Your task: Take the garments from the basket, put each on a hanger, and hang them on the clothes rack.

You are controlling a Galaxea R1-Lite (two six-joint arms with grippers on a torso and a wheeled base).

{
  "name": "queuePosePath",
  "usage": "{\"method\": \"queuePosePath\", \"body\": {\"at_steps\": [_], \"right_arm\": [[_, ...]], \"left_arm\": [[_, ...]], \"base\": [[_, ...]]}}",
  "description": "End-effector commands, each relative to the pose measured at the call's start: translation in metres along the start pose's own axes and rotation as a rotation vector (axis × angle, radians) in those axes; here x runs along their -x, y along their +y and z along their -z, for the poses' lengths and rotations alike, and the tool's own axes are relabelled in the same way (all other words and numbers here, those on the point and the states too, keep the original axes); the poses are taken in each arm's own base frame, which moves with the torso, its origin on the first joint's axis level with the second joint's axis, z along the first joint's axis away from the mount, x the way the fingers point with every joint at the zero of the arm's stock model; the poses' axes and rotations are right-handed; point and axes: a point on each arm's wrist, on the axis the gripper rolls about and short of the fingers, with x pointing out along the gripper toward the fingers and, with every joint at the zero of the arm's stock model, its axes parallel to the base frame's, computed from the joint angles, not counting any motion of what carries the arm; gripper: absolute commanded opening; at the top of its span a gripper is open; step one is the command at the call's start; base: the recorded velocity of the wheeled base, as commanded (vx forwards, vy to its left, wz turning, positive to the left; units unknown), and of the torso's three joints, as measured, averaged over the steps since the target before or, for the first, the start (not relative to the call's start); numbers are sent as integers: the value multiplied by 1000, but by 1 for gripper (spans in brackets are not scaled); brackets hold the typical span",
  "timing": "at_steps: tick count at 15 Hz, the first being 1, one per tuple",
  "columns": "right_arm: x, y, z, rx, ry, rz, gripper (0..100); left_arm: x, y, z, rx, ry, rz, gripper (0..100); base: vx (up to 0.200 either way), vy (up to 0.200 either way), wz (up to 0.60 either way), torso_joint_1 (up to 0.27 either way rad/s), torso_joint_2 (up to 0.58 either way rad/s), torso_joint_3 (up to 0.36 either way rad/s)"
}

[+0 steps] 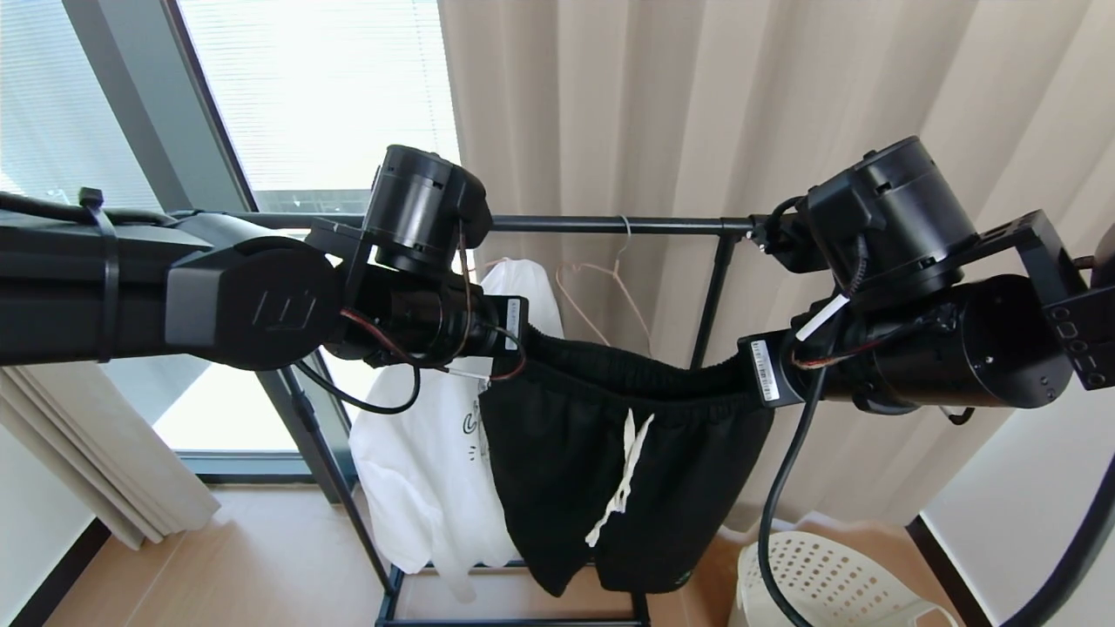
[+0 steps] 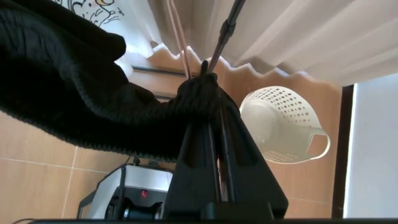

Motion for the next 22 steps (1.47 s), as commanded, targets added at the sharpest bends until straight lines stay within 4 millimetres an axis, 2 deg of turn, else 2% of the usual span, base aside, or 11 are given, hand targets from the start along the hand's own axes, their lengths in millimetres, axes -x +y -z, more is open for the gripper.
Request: {"method": "queuePosePath", "body": {"at_steps": [1,5,6,10,12,14,16,18,22], "right_arm": [[-7,3,5,18,26,8,0],[-13,3,13,62,55,18,0],[-13,2,13,66,58,19,100],[-17,-11,43,299,134,27,100],[-27,-6,53,330,117,-2,100],[-30,4,60,323,70,-162,100],[-28,7,65,304,-8,-411,100],[-35,11,71,279,-84,-532,100],[-54,16,81,268,-132,-573,100]], "left_arm": [[-2,-6,-1,22,-18,16,0],[-1,-9,-7,87,-80,35,0],[0,-9,-8,90,-85,37,0],[8,-18,-10,138,-106,71,0],[9,-21,-8,141,-101,76,0],[9,-22,-7,140,-98,78,0],[9,-22,-5,137,-91,79,0],[10,-25,-4,132,-90,86,0],[17,-31,0,118,-84,105,0]], "base": [[0,0,0,0,0,0],[0,0,0,0,0,0],[0,0,0,0,0,0],[0,0,0,0,0,0],[0,0,0,0,0,0],[0,0,0,0,0,0],[0,0,0,0,0,0],[0,0,0,0,0,0],[0,0,0,0,0,0]]}}
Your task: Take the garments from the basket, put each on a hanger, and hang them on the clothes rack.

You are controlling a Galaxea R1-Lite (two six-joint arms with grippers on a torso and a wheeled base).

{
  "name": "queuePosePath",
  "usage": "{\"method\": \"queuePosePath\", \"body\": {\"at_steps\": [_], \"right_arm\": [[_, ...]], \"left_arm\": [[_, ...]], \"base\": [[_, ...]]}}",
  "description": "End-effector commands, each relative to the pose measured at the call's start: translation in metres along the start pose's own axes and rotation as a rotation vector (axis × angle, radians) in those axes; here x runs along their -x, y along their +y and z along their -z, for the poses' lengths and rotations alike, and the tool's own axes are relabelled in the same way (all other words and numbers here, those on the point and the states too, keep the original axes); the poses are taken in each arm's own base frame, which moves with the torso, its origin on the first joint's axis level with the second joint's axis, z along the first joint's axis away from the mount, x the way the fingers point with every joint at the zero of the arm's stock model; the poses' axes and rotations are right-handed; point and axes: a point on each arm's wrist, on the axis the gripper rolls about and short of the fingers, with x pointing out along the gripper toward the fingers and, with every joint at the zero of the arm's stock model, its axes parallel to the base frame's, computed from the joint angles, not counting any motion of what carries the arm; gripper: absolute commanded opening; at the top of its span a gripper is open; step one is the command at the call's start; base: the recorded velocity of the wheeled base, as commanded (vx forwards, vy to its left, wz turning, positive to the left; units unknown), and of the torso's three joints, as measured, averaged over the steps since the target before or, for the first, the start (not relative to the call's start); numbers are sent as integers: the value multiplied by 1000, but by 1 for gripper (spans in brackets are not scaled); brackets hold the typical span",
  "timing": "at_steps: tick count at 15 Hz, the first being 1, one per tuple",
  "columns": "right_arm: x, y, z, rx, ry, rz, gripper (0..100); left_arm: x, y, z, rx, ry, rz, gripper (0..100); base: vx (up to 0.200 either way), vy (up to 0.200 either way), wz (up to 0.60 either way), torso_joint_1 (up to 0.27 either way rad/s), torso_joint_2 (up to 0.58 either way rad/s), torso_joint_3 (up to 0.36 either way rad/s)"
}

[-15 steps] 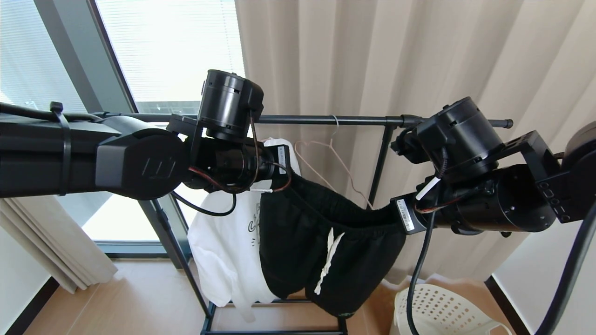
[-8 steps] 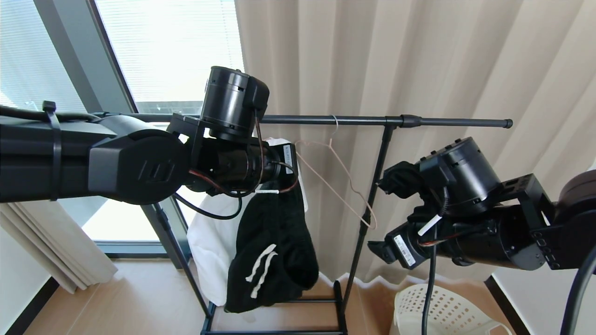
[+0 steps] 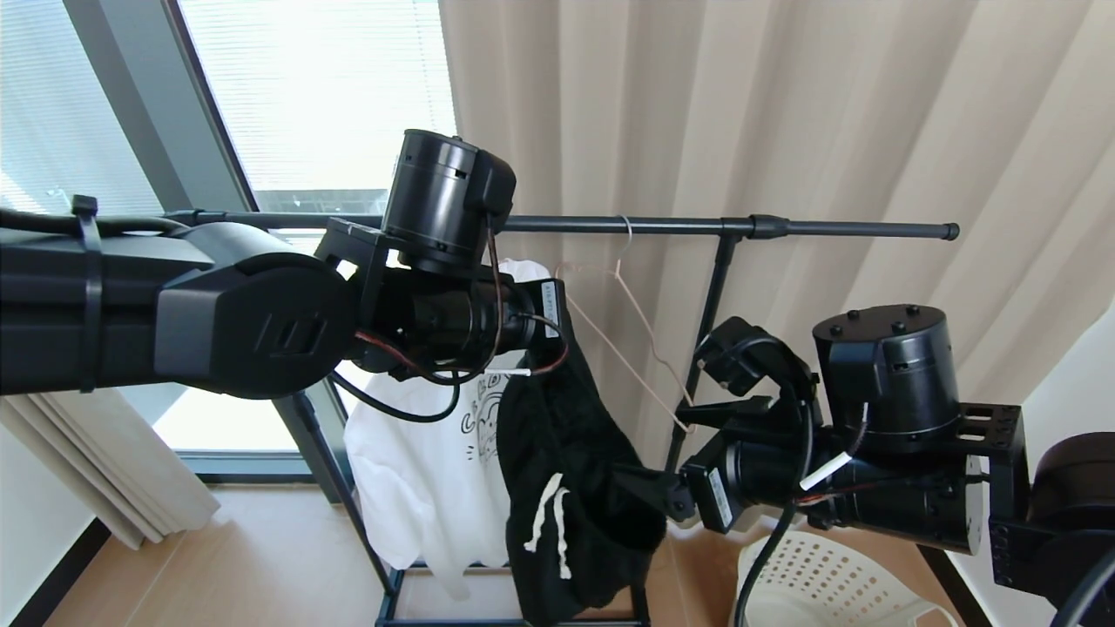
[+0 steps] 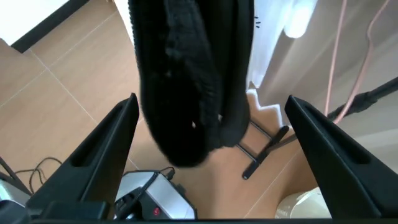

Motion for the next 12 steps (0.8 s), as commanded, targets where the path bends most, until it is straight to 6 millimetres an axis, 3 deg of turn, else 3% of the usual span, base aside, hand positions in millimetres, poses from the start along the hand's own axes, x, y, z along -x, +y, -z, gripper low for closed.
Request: {"method": "queuePosePath", "body": {"at_steps": [1,5,12], "right_arm": [[-11,-5,11,-5,45,11,100],[-14,-27,25,45,94,-18,100],[-32,-31,49,71,-7,-131,100]], "left_arm": [[5,-2,1,-6,1,10,0],[11,-12,9,-25,19,39,0],[13,-20,14,-39,31,62,0]], "base": [[0,0,0,0,0,0],[0,0,0,0,0,0],[0,0,0,0,0,0]]}}
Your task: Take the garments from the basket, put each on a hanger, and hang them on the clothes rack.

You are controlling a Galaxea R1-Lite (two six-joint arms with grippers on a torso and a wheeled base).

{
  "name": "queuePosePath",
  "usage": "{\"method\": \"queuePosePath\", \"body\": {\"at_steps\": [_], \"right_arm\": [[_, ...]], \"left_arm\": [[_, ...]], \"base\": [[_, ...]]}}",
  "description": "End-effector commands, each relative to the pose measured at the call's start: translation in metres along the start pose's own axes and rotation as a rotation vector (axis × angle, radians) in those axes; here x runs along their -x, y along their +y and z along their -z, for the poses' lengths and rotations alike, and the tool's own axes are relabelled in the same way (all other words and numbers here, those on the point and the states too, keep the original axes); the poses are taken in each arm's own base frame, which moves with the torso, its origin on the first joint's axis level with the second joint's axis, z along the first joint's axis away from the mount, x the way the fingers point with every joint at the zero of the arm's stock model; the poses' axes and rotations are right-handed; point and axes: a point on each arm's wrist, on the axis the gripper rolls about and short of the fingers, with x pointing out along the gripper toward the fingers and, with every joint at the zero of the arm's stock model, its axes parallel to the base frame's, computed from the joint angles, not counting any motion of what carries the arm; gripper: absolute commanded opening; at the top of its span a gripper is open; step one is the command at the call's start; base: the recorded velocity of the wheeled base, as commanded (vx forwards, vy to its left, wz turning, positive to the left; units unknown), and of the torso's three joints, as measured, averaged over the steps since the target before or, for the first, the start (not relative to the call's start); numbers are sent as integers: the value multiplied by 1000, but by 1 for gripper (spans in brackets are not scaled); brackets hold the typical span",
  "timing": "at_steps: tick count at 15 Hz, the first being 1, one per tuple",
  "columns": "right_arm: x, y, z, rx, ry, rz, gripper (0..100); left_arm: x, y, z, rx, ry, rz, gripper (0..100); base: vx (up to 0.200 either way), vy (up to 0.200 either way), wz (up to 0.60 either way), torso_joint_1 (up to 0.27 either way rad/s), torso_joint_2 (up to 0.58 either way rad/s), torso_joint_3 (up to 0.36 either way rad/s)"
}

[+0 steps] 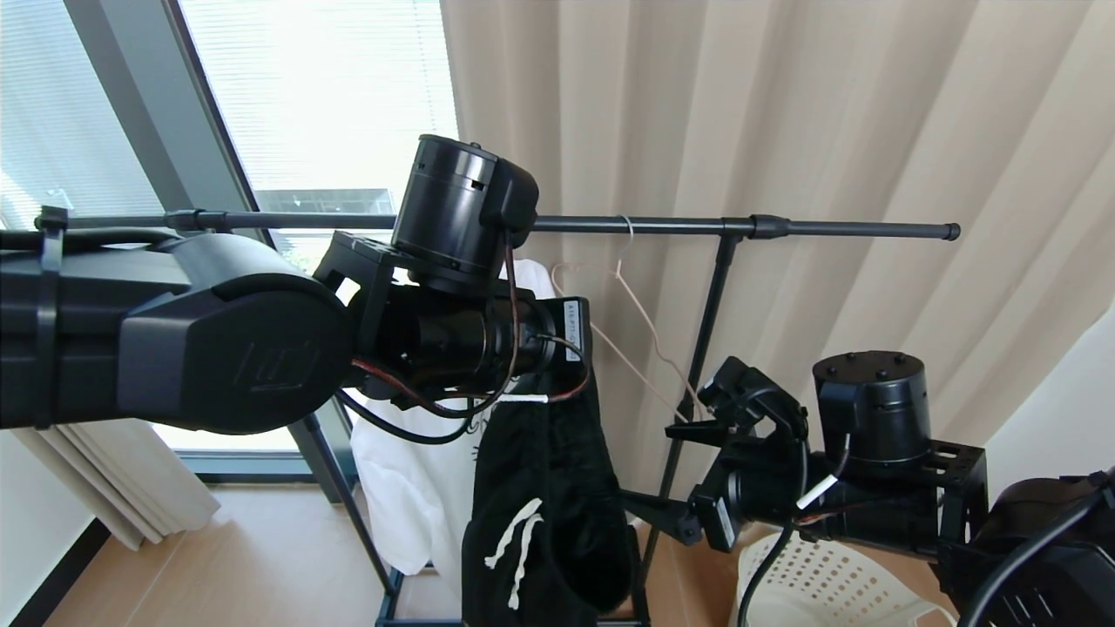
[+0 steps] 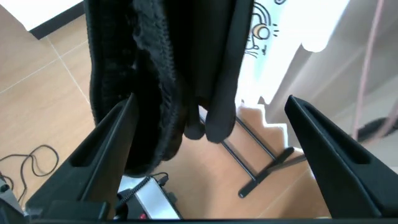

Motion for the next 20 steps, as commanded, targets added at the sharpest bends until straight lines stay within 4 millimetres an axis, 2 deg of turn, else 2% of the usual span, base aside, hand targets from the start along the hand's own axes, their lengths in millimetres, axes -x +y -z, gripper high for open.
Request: {"method": "queuePosePath", "body": {"at_steps": [1,7,11,16,17,20], "right_arm": [[-9,-1,18,-9,47,-15,100],[-19,-3,28,7,78,-17,100],[-22,-20,35,10,102,25,100],[-29,-24,46,16,143,26,100],[-31,-25,48,14,148,25,0],[-32,-25,48,14,148,25,0]], "left_arm": [[1,-1,0,-1,0,3,0],[2,-1,1,-2,2,3,0],[3,-3,4,-7,8,9,0],[4,-3,3,-7,5,9,0],[5,-3,3,-6,4,10,0],[5,-3,3,-6,4,10,0]], "base": [[0,0,0,0,0,0],[0,0,0,0,0,0],[0,0,0,0,0,0],[0,0,0,0,0,0],[0,0,0,0,0,0],[0,0,0,0,0,0]]}}
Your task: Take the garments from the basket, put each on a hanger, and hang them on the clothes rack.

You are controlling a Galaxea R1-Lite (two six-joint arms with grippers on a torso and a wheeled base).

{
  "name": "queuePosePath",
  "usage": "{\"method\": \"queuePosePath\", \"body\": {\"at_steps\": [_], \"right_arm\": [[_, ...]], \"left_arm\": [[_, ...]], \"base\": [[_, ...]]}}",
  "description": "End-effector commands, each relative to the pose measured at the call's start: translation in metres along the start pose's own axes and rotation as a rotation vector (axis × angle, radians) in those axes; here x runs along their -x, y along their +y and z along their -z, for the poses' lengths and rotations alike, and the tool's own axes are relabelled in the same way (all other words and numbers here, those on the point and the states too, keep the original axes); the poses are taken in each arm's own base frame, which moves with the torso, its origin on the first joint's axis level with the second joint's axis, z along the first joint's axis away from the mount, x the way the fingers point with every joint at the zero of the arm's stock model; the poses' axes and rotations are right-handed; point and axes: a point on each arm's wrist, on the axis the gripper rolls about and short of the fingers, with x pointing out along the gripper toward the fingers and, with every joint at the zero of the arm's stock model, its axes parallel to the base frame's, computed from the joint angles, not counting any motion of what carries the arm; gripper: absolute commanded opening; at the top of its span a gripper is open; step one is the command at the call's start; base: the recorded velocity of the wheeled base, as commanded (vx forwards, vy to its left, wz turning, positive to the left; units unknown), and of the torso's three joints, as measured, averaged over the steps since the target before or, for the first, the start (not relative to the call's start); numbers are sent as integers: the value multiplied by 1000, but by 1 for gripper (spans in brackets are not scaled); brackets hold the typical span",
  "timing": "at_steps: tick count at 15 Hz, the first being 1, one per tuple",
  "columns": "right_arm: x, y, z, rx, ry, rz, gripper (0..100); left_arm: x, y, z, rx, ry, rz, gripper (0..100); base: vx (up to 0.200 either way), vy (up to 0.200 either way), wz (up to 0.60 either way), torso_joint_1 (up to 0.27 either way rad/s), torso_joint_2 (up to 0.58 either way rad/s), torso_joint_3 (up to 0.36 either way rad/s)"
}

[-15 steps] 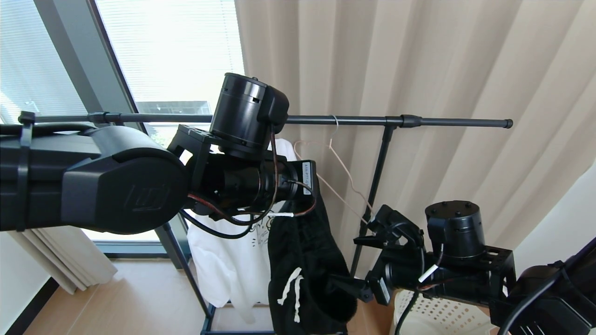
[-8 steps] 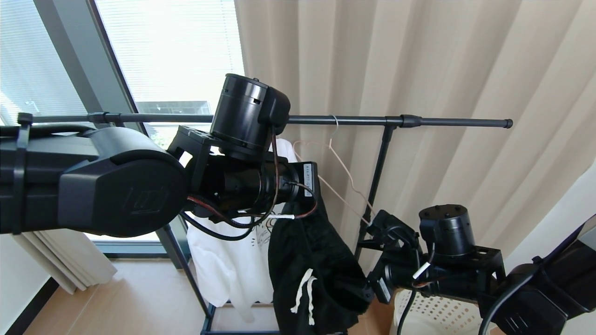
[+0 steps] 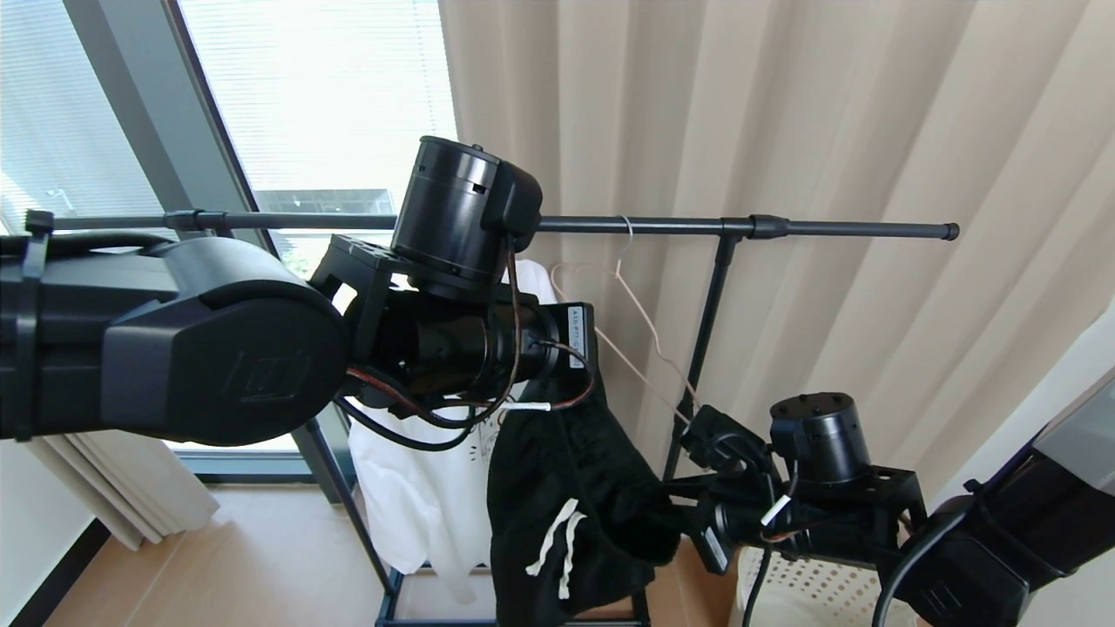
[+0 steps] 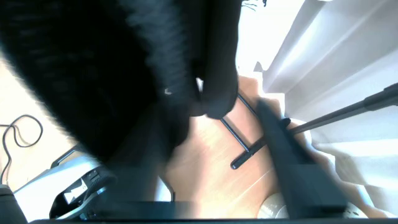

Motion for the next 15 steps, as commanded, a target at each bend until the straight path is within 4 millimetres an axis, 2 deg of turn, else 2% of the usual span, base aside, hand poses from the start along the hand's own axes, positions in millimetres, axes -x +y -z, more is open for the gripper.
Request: {"method": "queuePosePath", "body": {"at_steps": [1,3,7,8,11,15], "right_arm": [[-1,-1,0,-2,1,2,0],[3,-11,-3,-14,-18,32,0],[34,-32,-25,-22,-131,121,0],[40,-33,-29,-20,-151,133,0],[75,-30,-50,11,-258,175,0],[96,-31,-59,23,-319,228,0]], "left_arm": [[0,0,0,1,-1,0,0],[0,1,0,1,0,-1,0],[-3,2,6,-34,26,-5,0],[-5,3,8,-43,35,-3,0],[-14,6,21,-91,96,14,0],[-28,8,33,-116,145,3,0]], "base": [[0,0,0,0,0,0],[0,0,0,0,0,0],[0,0,0,0,0,0],[0,0,0,0,0,0],[0,0,0,0,0,0],[0,0,0,0,0,0]]}}
